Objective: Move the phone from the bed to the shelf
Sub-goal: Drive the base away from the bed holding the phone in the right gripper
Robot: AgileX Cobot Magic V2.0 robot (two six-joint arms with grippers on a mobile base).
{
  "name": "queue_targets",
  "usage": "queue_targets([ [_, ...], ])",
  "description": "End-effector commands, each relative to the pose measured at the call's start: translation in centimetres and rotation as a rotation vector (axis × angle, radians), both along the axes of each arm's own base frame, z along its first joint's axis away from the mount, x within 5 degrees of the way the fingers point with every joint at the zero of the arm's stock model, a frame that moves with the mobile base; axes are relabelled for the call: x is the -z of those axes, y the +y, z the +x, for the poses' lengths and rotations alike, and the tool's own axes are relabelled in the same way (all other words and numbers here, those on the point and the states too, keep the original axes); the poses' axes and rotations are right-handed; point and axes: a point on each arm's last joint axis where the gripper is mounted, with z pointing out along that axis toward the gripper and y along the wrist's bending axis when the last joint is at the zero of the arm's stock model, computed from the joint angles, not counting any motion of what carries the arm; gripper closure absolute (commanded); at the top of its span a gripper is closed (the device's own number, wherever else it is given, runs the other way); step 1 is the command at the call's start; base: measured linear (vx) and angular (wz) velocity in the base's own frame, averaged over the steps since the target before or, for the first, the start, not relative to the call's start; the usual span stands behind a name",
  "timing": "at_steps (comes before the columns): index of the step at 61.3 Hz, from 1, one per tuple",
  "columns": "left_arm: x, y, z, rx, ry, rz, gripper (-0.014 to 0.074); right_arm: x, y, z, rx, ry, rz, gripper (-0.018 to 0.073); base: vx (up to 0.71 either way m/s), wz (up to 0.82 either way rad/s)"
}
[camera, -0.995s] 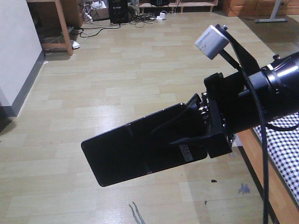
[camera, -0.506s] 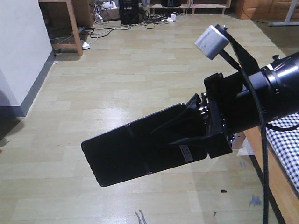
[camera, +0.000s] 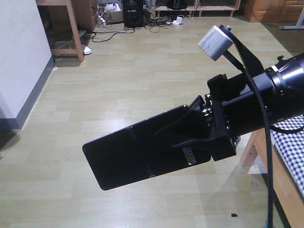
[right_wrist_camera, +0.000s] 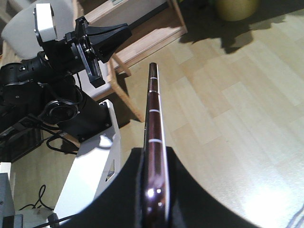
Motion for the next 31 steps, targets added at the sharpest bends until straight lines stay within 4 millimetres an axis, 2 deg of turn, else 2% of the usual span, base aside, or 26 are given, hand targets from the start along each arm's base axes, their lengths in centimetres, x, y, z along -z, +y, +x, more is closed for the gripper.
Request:
queue_targets([
  [1,-1.58,-0.05,-0.12,0.006,-0.108,-0.009,0.0596,-1.90,0.00,-1.28,-0.045,-0.006,0.079,0.0560,0.30,-0.08],
  [31,-1.58,-0.05,-0.12,0.006,-0.108,-0.009,0.0596,-1.90,0.00,-1.28,-0.045,-0.007,0.079,0.0560,0.33,-0.10],
])
